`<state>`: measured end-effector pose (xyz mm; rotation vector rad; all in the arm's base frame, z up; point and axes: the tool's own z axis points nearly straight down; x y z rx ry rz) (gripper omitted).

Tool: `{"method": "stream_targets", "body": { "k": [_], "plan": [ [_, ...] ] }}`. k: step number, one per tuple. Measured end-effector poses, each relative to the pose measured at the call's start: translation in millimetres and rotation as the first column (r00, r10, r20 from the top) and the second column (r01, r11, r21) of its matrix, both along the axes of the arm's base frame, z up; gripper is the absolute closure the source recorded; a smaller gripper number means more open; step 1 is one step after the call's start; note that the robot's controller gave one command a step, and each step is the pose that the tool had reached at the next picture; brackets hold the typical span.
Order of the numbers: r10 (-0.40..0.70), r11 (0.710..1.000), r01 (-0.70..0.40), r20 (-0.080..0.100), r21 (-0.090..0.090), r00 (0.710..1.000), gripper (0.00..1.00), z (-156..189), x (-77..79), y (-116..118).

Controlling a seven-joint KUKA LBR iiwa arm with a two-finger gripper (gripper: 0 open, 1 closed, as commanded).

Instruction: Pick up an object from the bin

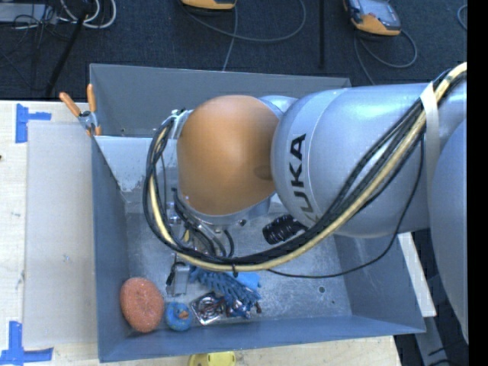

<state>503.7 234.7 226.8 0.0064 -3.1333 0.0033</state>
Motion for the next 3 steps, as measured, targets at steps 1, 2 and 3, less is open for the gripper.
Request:
{"method": "stream_targets", "body": {
  "k": [1,2,3],
  "plan": [
    [-0.005,1.000,0.005,0.007,0.002,1.000,0.00,5,1.6,-2],
    [0.071,0.997,-0.071,0.011,0.003,0.997,0.00,-52,-0.3,-38],
    [0.283,0.959,-0.283,0.008,0.001,0.959,0.00,-108,-3.7,-42]
  ]
}}
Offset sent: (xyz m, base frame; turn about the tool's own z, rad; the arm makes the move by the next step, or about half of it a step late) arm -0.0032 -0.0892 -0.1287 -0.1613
